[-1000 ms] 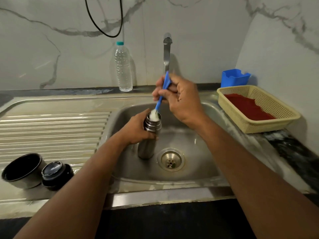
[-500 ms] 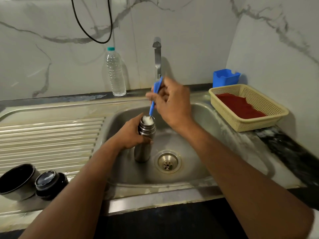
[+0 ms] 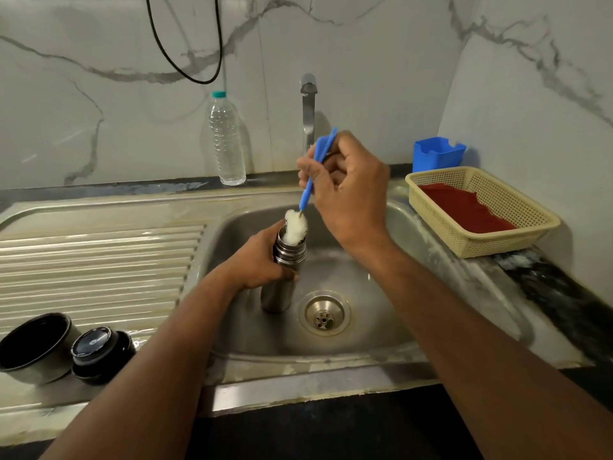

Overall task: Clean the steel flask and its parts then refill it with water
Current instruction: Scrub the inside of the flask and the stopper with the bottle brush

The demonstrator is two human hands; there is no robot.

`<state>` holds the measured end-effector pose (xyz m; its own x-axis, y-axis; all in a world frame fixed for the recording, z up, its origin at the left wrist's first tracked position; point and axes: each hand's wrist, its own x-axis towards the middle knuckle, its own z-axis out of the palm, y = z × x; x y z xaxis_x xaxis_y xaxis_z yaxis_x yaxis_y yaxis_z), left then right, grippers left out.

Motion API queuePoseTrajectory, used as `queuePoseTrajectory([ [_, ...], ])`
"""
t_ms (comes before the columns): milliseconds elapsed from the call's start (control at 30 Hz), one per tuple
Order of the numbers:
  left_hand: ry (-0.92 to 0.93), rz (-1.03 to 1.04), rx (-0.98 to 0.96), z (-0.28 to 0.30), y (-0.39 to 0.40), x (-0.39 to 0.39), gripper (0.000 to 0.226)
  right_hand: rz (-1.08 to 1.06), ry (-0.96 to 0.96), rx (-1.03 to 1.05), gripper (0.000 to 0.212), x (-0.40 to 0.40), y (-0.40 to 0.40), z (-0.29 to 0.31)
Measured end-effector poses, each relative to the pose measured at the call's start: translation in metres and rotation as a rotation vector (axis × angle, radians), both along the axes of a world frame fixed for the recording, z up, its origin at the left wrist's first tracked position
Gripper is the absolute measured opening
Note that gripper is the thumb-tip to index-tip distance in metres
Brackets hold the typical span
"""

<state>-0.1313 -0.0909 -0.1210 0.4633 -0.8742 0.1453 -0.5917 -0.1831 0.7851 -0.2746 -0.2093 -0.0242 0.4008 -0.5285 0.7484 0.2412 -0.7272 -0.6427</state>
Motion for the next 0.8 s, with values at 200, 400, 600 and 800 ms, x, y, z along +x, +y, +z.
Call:
queuePoseTrajectory([
  [200, 0.054, -0.007, -0.024, 0.002, 0.001, 0.000, 0.076, 0.168, 0.225, -0.041, 0.010, 0.003, 0.018, -0.019],
  [400, 0.049, 0.037, -0.009, 0.004, -0.001, 0.001, 0.084, 0.061, 0.048, -0.082, 0.018, 0.004, 0.017, -0.013],
  [600, -0.027, 0.136, 0.003, 0.007, 0.000, -0.005, 0.079, 0.009, 0.034, -0.003, 0.017, 0.013, 0.006, -0.011],
  [800, -0.036, 0.171, 0.008, 0.009, 0.000, -0.007, 0.080, -0.056, 0.031, -0.035, 0.024, 0.011, 0.011, -0.011],
])
